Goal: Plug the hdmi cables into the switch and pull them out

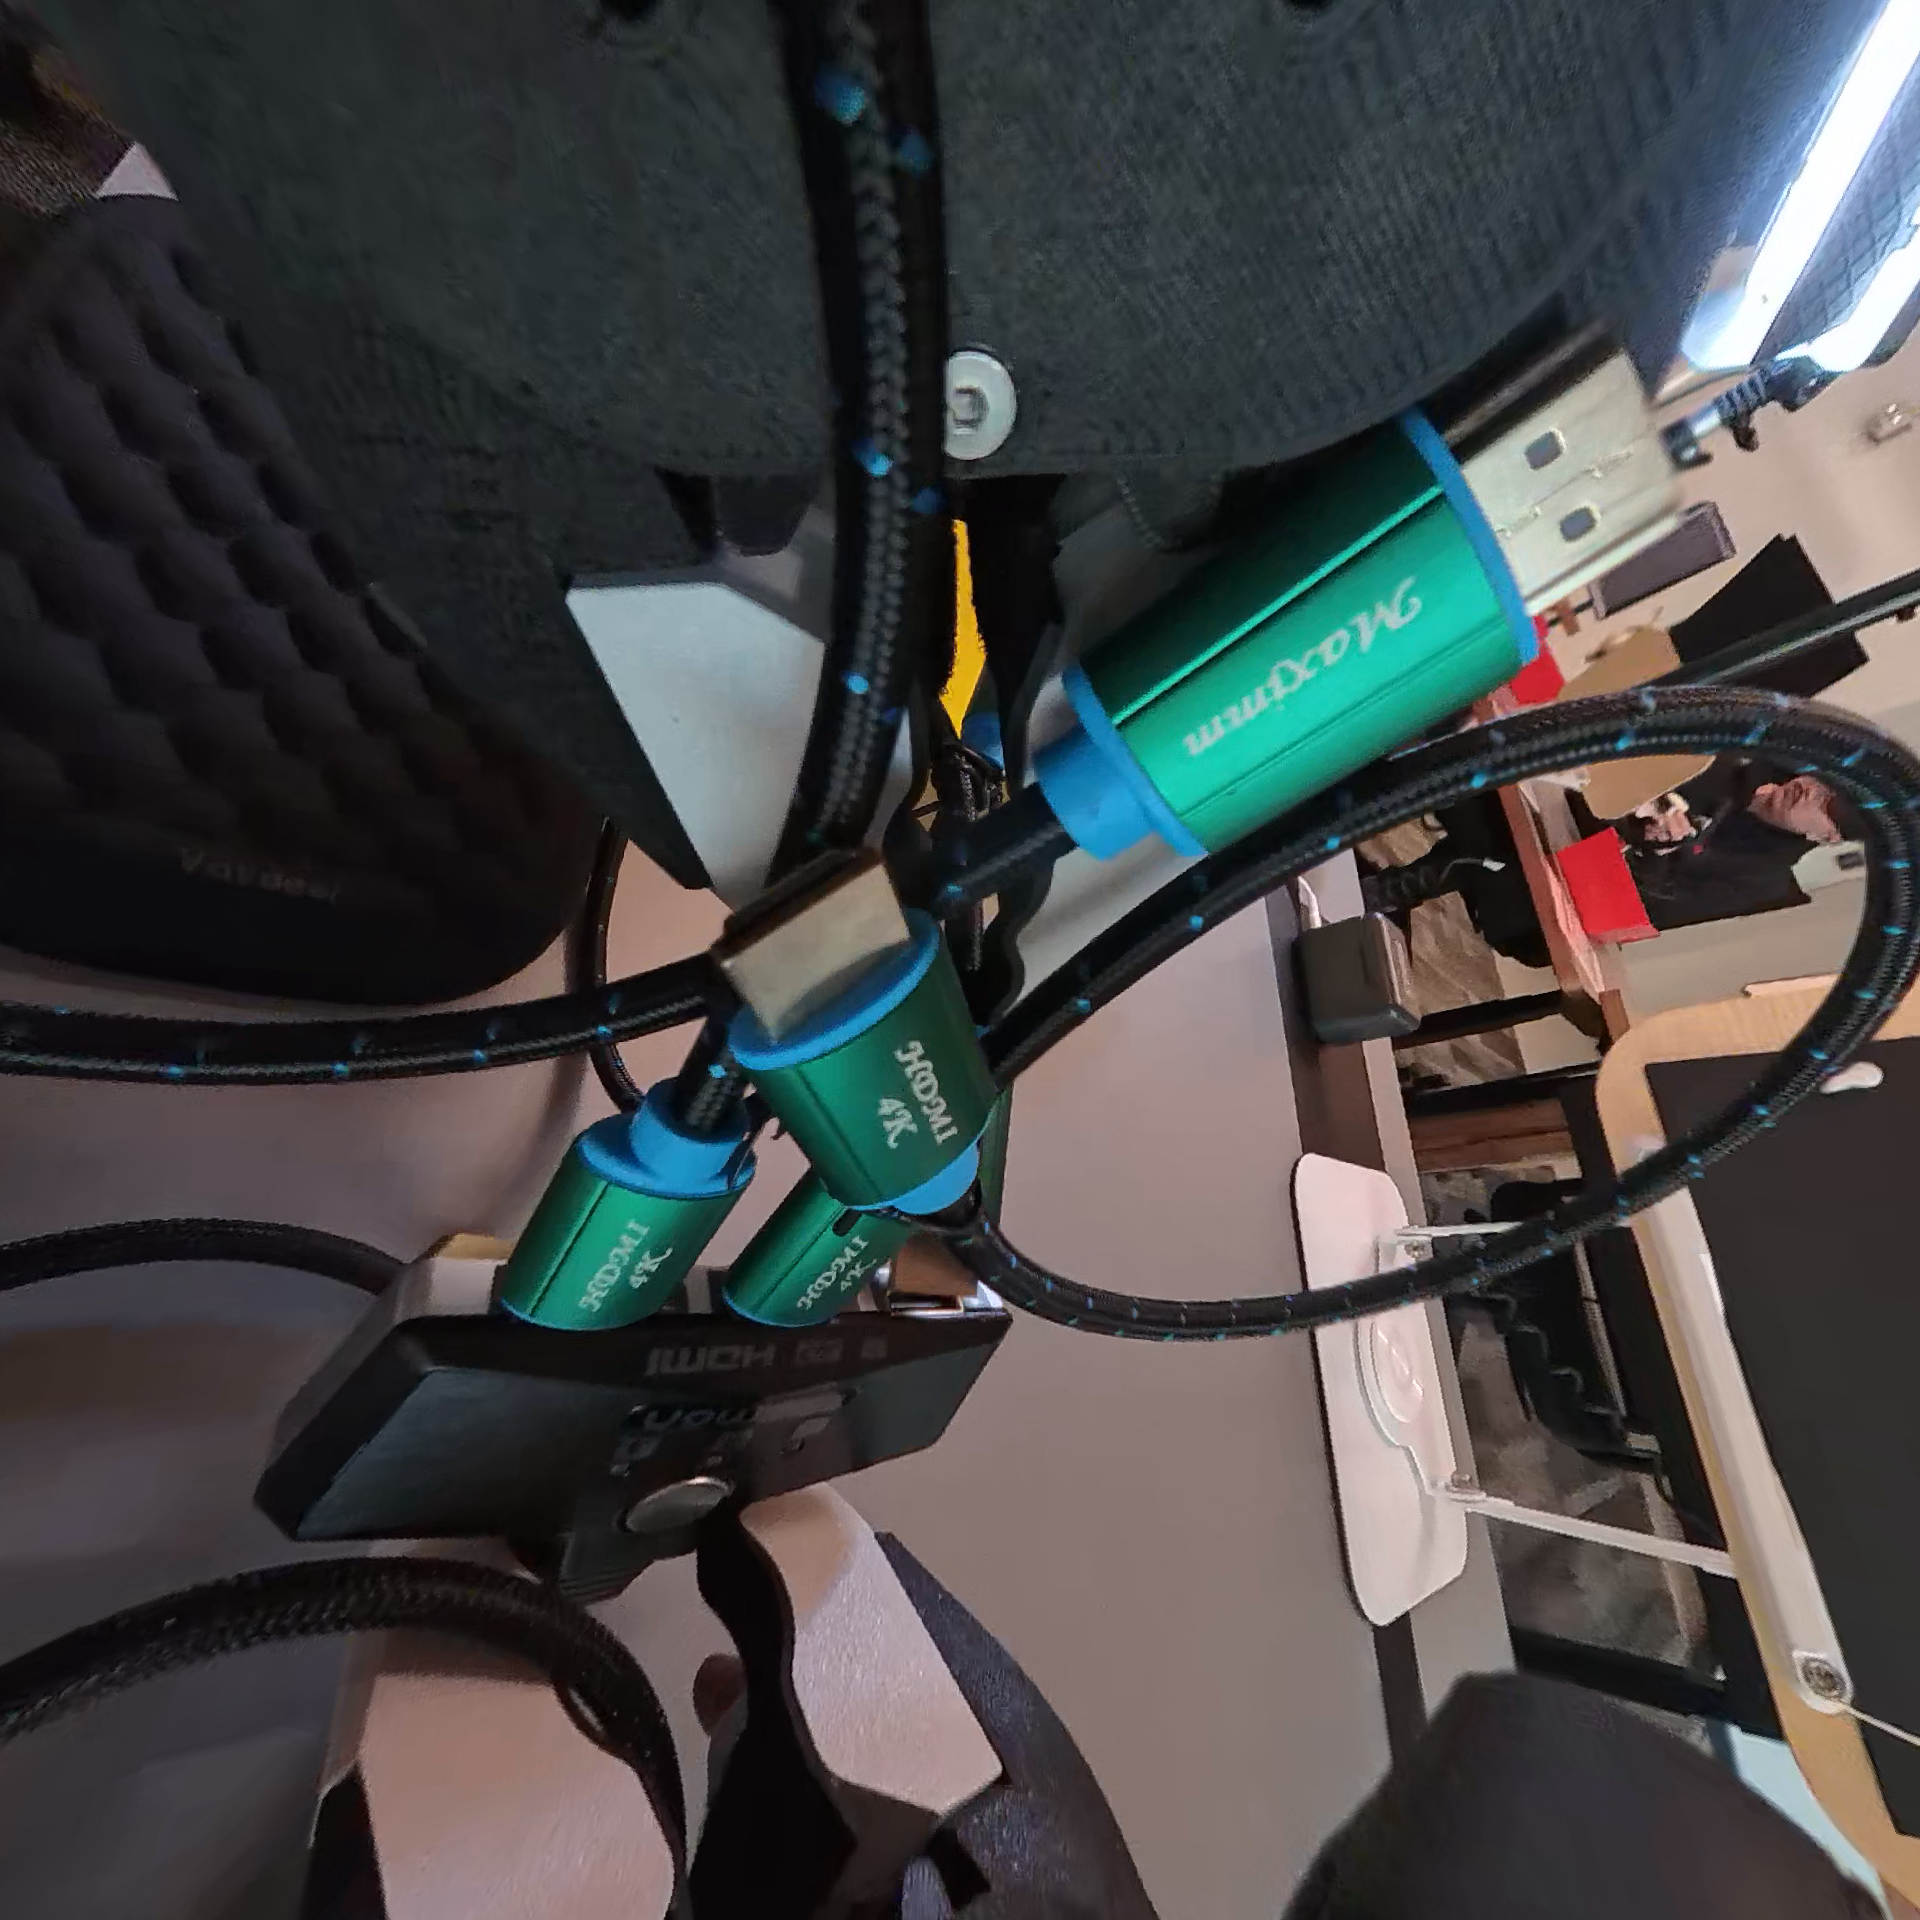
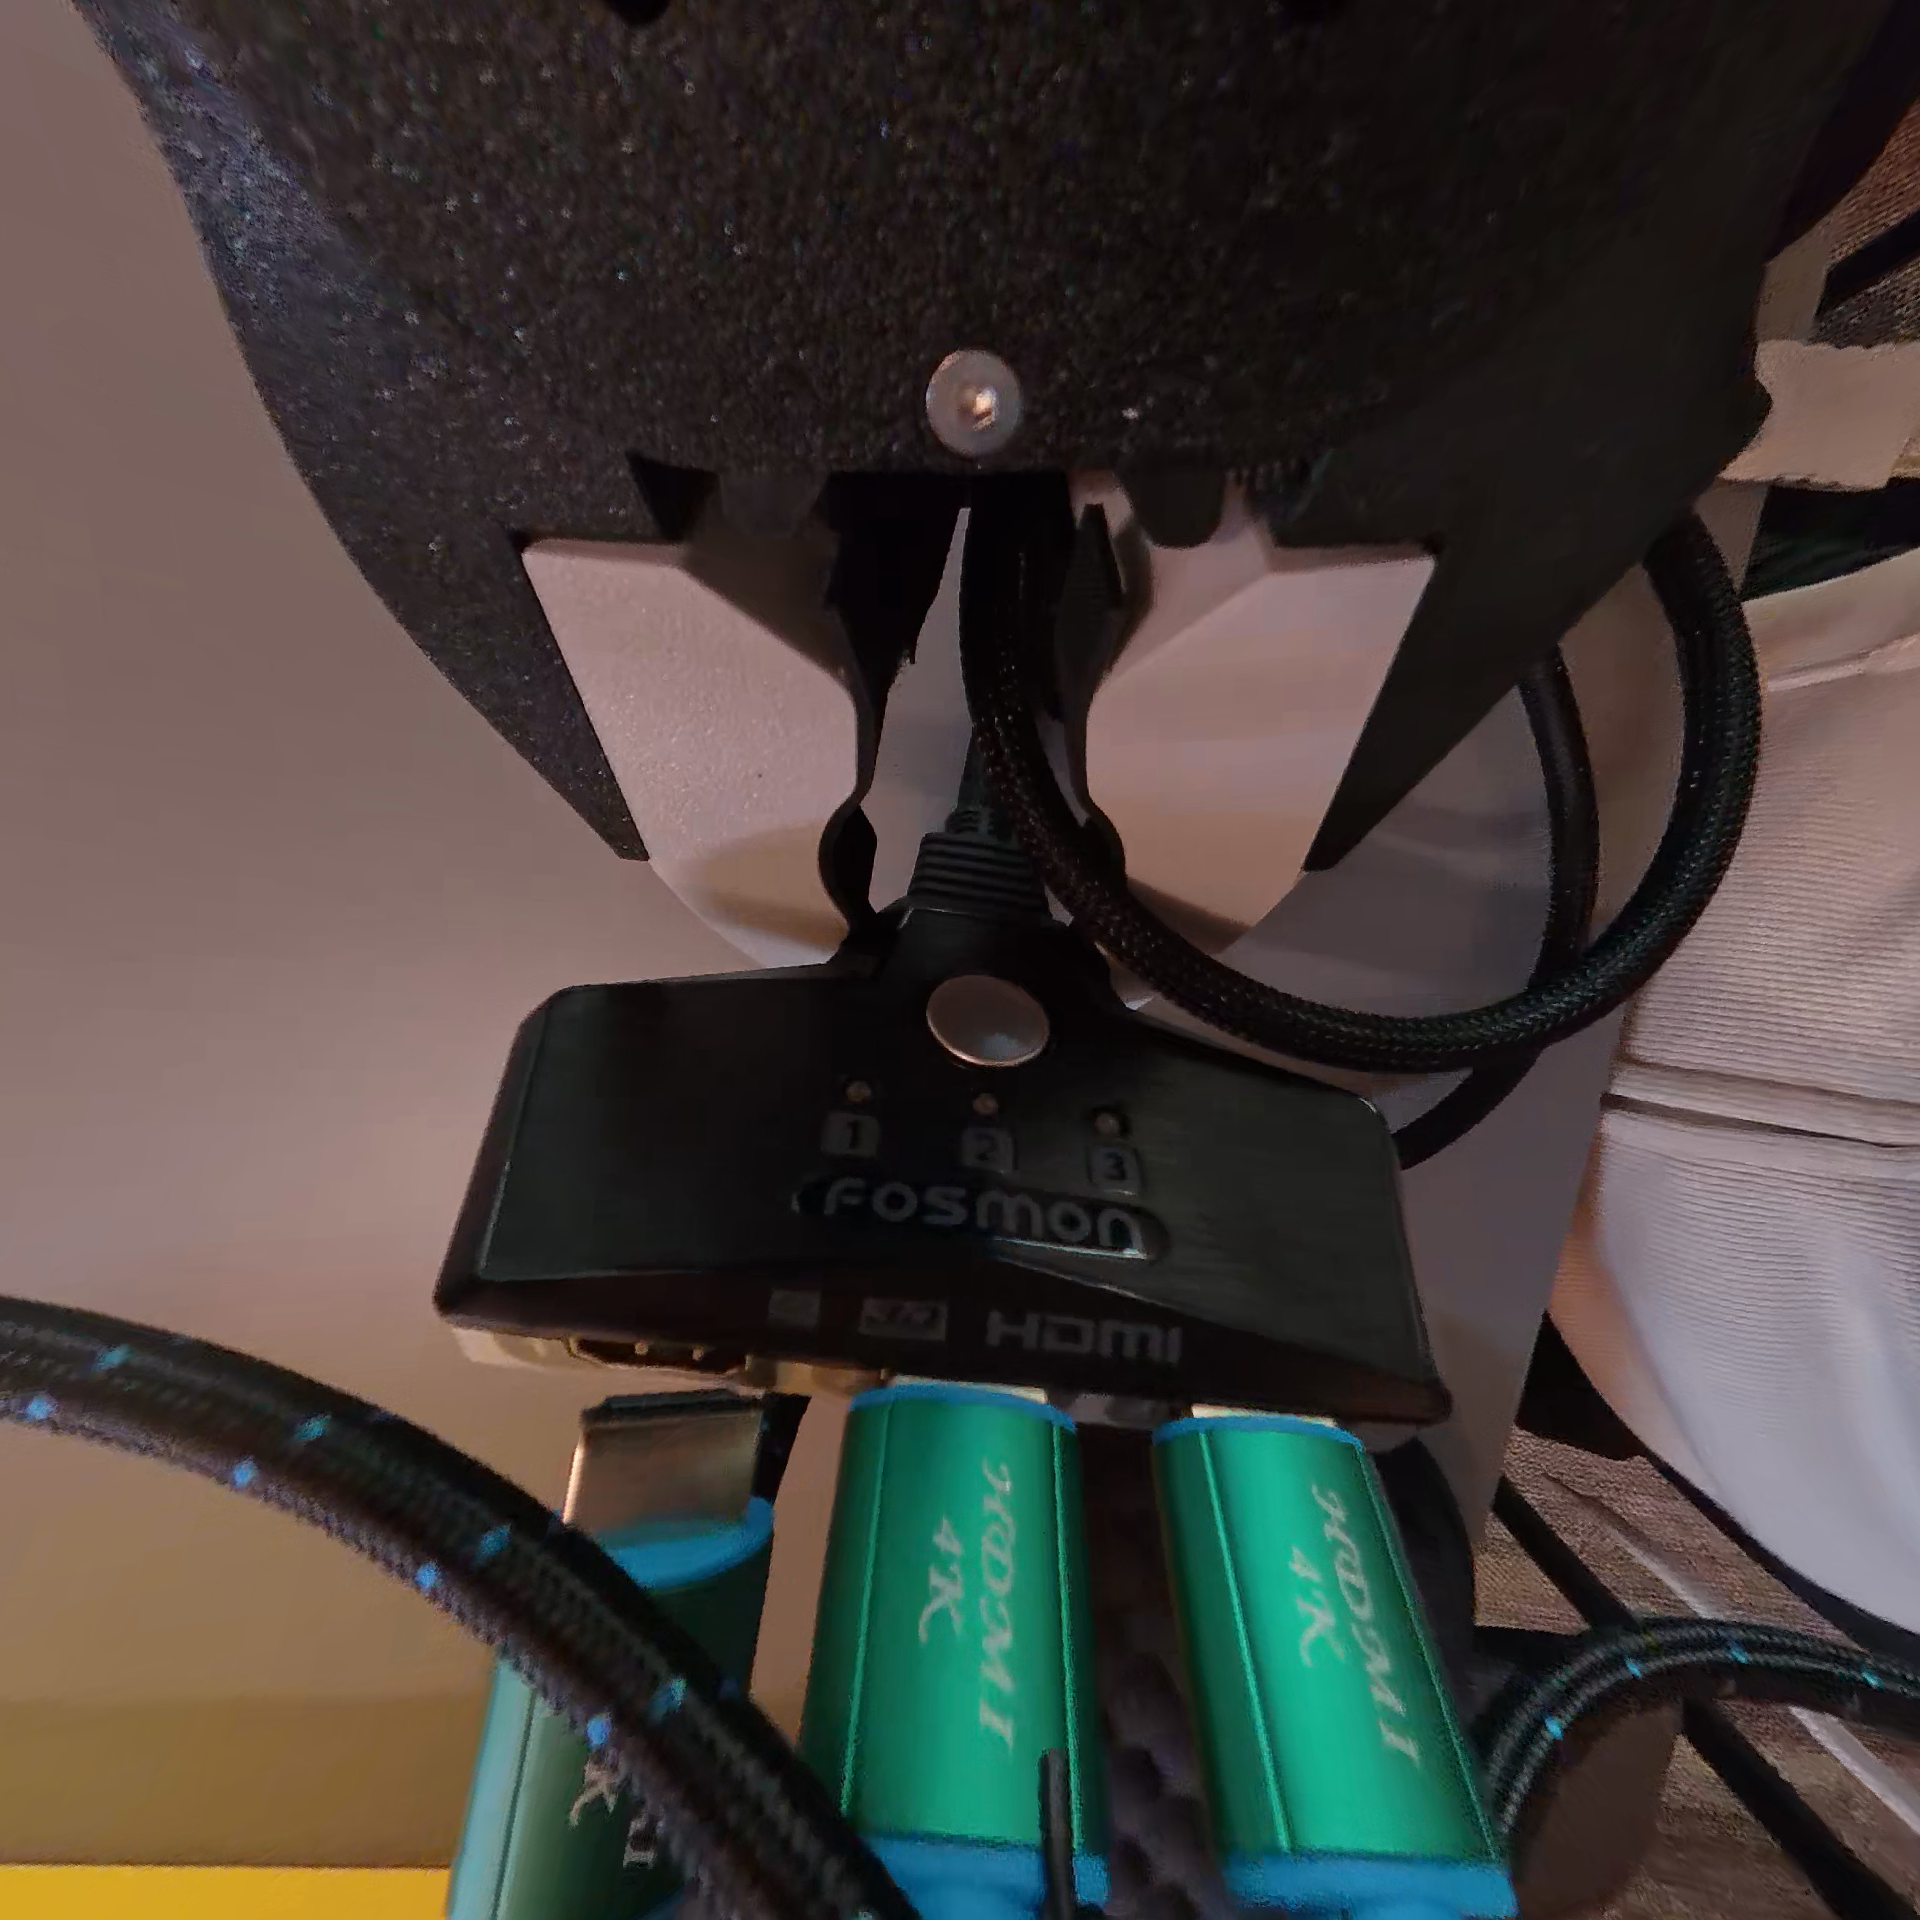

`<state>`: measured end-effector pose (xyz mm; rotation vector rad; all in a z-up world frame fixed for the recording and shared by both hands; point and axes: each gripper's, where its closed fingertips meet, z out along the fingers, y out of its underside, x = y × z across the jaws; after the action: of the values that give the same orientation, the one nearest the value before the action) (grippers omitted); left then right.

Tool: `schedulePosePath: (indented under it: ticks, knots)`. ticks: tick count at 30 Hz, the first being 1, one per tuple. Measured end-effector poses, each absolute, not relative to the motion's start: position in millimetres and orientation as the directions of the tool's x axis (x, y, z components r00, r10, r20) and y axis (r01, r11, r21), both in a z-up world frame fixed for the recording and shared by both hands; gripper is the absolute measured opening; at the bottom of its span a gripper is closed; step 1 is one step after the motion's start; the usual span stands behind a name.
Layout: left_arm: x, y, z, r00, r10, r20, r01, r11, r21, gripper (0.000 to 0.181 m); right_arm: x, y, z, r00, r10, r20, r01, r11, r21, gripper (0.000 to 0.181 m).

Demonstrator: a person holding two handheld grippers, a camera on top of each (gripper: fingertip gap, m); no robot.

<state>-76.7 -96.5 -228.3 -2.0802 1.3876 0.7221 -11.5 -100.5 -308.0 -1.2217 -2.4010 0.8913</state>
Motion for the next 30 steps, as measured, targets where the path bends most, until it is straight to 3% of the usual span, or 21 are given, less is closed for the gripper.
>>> schedulePosePath:
  ticks: [1,2,4,5,6,11,14,18,19,21,23,24,26,30]
  knots:
    - [-74.5,-95.5,-228.3,0.330,-0.657,-0.678,-0.935,-0.324,-0.142,0.014,-11.6,-100.4,-308.2,-0.593,0.805,-0.011,0.617,0.446,-0.648,0.035]
    - [-73.4,-94.6,-228.6,0.330,-0.663,-0.672,-0.936,-0.321,-0.143,0.078,-11.9,-100.0,-308.2,-0.593,0.805,-0.008,0.616,0.447,-0.649,0.035]
    - [-74.7,-93.0,-228.9,0.349,-0.665,-0.660,-0.930,-0.333,-0.156,0.080,-12.9,-97.2,-306.5,-0.582,0.813,-0.008,0.614,0.432,-0.661,0.036]
    - [-77.5,-93.2,-229.6,0.361,-0.664,-0.654,-0.925,-0.346,-0.159,0.015,-12.4,-94.9,-305.1,-0.577,0.817,-0.018,0.612,0.418,-0.672,0.036]
    - [-84.1,-93.6,-229.6,0.374,-0.652,-0.659,-0.916,-0.372,-0.151,0.006,-7.7,-90.9,-306.4,-0.576,0.816,-0.042,0.630,0.411,-0.659,0.036]
    - [-137.9,-112.7,-228.4,0.464,-0.544,-0.699,-0.826,-0.550,-0.120,0.006,28.8,-51.5,-334.3,-0.565,0.824,-0.032,0.735,0.486,-0.473,0.036]
    - [-171.4,-134.3,-222.1,0.520,-0.454,-0.724,-0.751,-0.647,-0.134,0.006,34.7,-42.1,-336.6,-0.577,0.817,-0.004,0.737,0.518,-0.435,0.037]
    - [-185.4,-155.7,-199.7,0.627,-0.336,-0.703,-0.688,-0.662,-0.297,0.007,25.0,-25.5,-309.9,-0.510,0.859,0.053,0.727,0.463,-0.507,0.105]
    - [-182.5,-157.8,-193.6,0.650,-0.323,-0.688,-0.685,-0.641,-0.347,0.007,16.1,-19.0,-289.7,-0.465,0.879,0.105,0.692,0.434,-0.577,0.107]
    - [-168.7,-158.0,-186.0,0.688,-0.331,-0.645,-0.686,-0.587,-0.430,0.006,-7.8,-21.4,-225.0,-0.380,0.895,0.236,0.466,0.405,-0.786,0.089]
    - [-147.4,-153.8,-185.9,0.698,-0.386,-0.603,-0.702,-0.531,-0.474,0.006,-18.9,-52.6,-166.2,-0.373,0.862,0.345,0.177,0.431,-0.885,0.062]
    - [-136.6,-150.8,-187.4,0.690,-0.418,-0.591,-0.717,-0.506,-0.479,0.006,-22.8,-70.2,-155.2,-0.391,0.825,0.408,0.116,0.484,-0.867,0.054]
    - [-117.8,-143.8,-190.8,0.654,-0.469,-0.593,-0.754,-0.462,-0.466,0.006,-36.6,-94.3,-157.7,-0.416,0.743,0.524,0.135,0.620,-0.773,0.056]
    - [-89.2,-133.0,-199.9,0.576,-0.545,-0.609,-0.817,-0.389,-0.425,0.007,-58.0,-126.5,-174.2,-0.517,0.638,0.571,0.177,0.732,-0.658,0.050]
